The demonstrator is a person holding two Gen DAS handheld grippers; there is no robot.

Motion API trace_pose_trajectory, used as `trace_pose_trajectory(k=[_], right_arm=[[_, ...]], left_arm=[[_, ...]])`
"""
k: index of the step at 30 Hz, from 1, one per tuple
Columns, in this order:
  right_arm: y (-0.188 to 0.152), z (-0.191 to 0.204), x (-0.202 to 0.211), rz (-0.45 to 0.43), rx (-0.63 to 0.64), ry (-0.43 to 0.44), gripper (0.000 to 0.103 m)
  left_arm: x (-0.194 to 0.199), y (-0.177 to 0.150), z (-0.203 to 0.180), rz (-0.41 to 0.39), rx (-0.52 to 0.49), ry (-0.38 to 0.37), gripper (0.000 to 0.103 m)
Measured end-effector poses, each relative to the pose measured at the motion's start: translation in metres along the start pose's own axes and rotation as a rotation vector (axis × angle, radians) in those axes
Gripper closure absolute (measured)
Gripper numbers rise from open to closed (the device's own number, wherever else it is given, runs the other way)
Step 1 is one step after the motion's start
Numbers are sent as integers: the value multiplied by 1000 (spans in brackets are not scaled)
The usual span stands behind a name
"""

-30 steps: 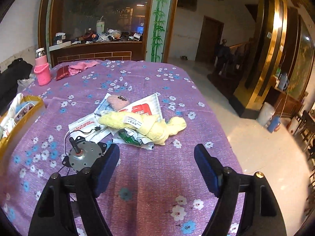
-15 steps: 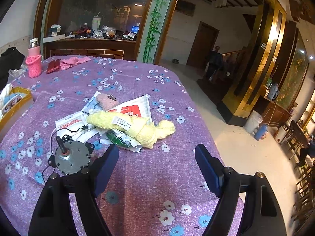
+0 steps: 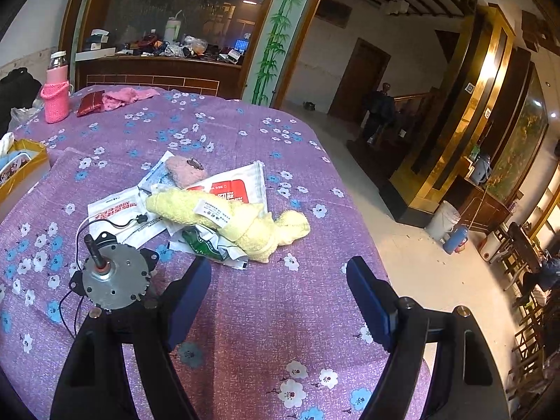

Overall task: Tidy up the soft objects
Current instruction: 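Withdraw both tools from the tray toward the remaining items, then grasp the pink plush heart with the left tool while the right tool grasps the yellow cloth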

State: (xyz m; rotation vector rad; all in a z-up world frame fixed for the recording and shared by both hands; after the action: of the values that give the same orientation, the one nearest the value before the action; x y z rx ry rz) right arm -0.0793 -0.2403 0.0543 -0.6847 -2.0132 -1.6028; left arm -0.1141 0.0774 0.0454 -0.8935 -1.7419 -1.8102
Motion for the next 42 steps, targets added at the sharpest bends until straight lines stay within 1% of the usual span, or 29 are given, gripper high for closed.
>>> trace_pose_trajectory(k=[6,8,10,11,13,14,16,20,22,25,26,27,28,29,30,32,33,34,35,36,38,39,41,42], right_arm=[[1,1,-5,13,10,-2,24],[3,0,-5,20,10,13,24],[10,-5,-4,31,-26,76,24],[16,-9,-4,39,-59,124,24],[30,-14,-9,63,-137,250,24],[40,-14,-16,88,-179,346,24],[56,-10,-32,135,-220,459,24],[93,9,-71,209,-211,557,24],[111,28,-100,276,-202,613,24],[122,49,-142,369,-182,595,24],[120,54,-163,420,-200,558,24],[116,56,-175,450,-227,543,27],[111,61,-185,482,-253,554,31],[109,67,-186,489,-247,568,34],[108,77,-181,491,-232,611,35],[102,112,-158,544,-201,842,37],[96,132,-137,558,-121,918,37],[93,142,-120,544,-57,948,37],[92,146,-105,518,-22,970,37],[93,145,-89,478,-14,990,36],[96,128,-68,401,-63,999,36],[97,115,-61,349,-97,976,35],[98,83,-51,229,-157,879,35],[99,71,-50,187,-183,849,32]], left_arm=[[-5,0,-1,12,1,-5,31],[-7,0,-1,17,1,-8,31],[-9,1,-2,21,-1,-9,31],[-11,1,-3,23,-1,-13,31],[-13,1,-5,27,-1,-20,31],[-14,0,-6,28,-2,-23,31],[-17,0,-7,33,0,-33,31],[-20,-1,-5,34,8,-51,31],[-22,-2,-1,35,17,-60,31],[-26,-2,6,43,30,-67,31],[-27,-3,10,44,36,-69,31],[-27,-3,13,44,42,-69,31],[-27,-3,18,43,49,-67,31],[-27,-3,23,42,57,-67,31],[-28,-3,27,41,64,-67,31],[-28,-2,38,38,81,-62,31],[-28,-2,42,36,88,-66,31],[-28,-1,44,38,98,-92,31],[-28,0,45,39,106,-105,31],[-28,1,45,36,104,-104,31],[-26,2,41,25,88,-100,31],[-26,3,40,23,82,-104,31],[-25,5,36,22,72,-106,31],[-25,7,35,23,69,-108,31]])
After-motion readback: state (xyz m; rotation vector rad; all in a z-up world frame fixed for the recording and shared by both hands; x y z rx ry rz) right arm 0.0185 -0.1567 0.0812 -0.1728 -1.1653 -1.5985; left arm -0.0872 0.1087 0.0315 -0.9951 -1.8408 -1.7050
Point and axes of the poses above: each gripper's, at about its wrist camera, not at the fingertips, and x roughly against the way its jaws point, z to its left, y to its top, the point moved 5 cm from there along -x, roughly the way its jaws point, and after that the axes turned 10 degrees about y, right-handed, at the moved point
